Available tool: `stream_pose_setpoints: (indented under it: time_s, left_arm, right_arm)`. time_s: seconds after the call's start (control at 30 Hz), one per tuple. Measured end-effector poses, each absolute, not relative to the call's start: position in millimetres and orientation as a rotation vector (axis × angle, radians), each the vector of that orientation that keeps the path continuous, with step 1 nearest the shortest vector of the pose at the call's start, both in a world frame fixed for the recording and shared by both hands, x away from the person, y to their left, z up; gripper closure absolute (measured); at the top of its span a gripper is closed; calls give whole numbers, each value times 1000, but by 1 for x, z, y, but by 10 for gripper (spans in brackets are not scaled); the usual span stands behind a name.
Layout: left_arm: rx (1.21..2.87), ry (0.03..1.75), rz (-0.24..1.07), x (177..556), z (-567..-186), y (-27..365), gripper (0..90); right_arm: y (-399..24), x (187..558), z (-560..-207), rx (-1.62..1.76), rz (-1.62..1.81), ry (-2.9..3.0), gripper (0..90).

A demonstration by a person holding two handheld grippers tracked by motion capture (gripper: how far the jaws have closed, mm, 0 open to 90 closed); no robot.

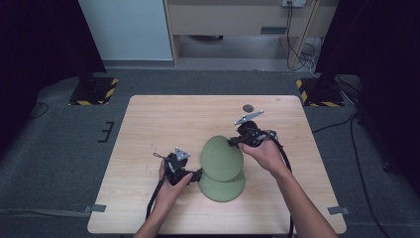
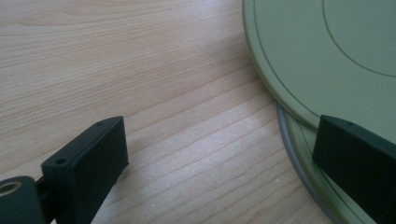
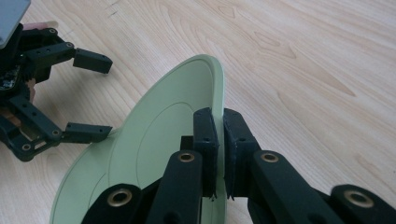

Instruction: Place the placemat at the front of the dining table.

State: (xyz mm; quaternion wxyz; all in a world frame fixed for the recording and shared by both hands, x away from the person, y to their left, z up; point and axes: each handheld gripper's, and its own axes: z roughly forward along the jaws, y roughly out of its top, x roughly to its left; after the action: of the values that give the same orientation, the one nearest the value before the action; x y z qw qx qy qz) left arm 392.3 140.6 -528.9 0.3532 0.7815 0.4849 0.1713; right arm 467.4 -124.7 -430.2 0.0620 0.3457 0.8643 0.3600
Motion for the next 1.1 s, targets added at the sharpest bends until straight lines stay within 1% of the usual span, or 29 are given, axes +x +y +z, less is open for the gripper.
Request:
stream_pose_setpoints:
  time_s: [0.27, 0.67, 1.1]
  left_arm:
    - [1982, 1255, 443, 392, -524, 153, 27]
    - [1969, 1279, 485, 394, -518, 169, 29]
    - [1959, 1308, 509, 397, -515, 185, 29]
  right_arm:
    - [-128, 470, -421, 1073, 1126, 2601, 856]
    - [-130, 469, -404, 1066, 1209, 2563, 856]
    - [-130, 482, -393, 1107, 1249, 2480, 857]
